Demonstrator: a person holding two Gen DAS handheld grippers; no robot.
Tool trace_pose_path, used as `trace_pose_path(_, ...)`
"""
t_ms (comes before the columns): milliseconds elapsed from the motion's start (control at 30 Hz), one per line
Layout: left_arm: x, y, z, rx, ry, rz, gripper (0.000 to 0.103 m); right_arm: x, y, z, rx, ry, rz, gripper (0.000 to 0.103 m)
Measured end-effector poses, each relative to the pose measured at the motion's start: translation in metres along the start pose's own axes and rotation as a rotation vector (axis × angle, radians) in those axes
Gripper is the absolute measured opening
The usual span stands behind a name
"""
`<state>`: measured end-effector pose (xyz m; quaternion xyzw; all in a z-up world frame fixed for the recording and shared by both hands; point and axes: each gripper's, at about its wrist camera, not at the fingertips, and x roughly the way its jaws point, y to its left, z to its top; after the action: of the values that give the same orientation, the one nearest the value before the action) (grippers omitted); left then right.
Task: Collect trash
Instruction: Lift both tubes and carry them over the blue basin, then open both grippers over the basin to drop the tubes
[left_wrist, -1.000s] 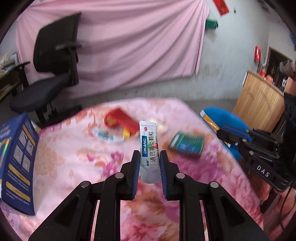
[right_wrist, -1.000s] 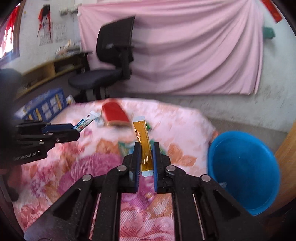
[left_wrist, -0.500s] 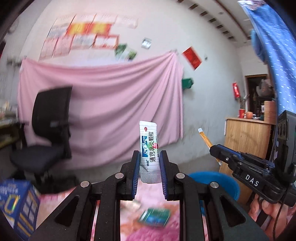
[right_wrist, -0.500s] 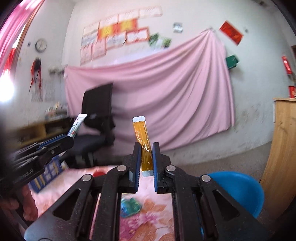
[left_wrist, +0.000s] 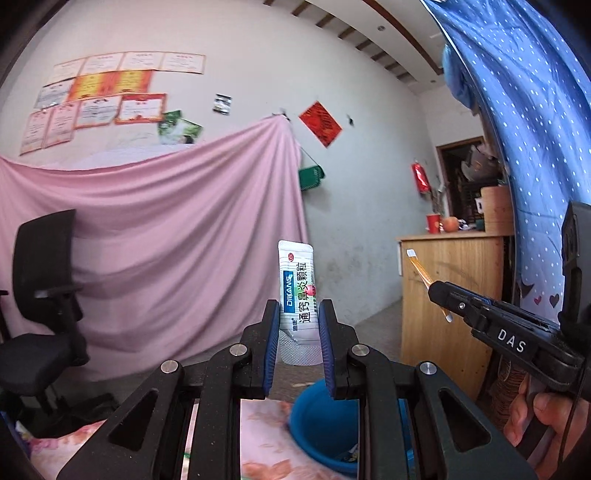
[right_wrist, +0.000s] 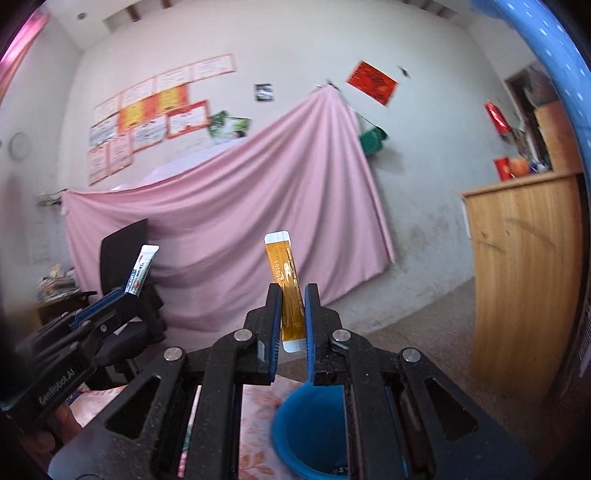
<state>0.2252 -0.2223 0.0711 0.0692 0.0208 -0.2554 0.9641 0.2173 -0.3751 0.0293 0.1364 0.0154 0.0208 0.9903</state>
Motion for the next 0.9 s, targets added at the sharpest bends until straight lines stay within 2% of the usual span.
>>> trace_pose_path(167,0.026,-0.018,-0.008,0.021,0.026,-0.033,0.018,0.012,-0.027,-0.002,0.049,0.070,-0.048,0.036)
trace_pose_path(267,0.042,-0.023,-0.015,-0.004,0.071,-0.050,0.018,0.019,-0.037,-0.010,0.068,0.108,-0.064,0.036)
trace_pose_path(400,0.067,-0.020,-0.021,-0.062,0.169,-0.071,0.018,0.027,-0.050,-0.020,0.100,0.160,-0.086,0.036)
trace_pose_path(567,0.103,-0.010,-0.028,-0.173,0.350,-0.119,0.018,0.046,-0.063,-0.033,0.152,0.244,-0.109,0.036)
trace_pose_path(633,0.113,-0.007,-0.029,-0.213,0.400,-0.121,0.018,0.053,-0.066,-0.038,0.165,0.270,-0.115,0.036)
trace_pose_path(733,0.124,-0.003,-0.028,-0.267,0.463,-0.137,0.018,0.060,-0.069,-0.044,0.181,0.299,-0.117,0.036)
trace_pose_path(900,0.138,0.000,-0.027,-0.297,0.539,-0.139,0.018,0.073,-0.073,-0.049,0.196,0.341,-0.118,0.037)
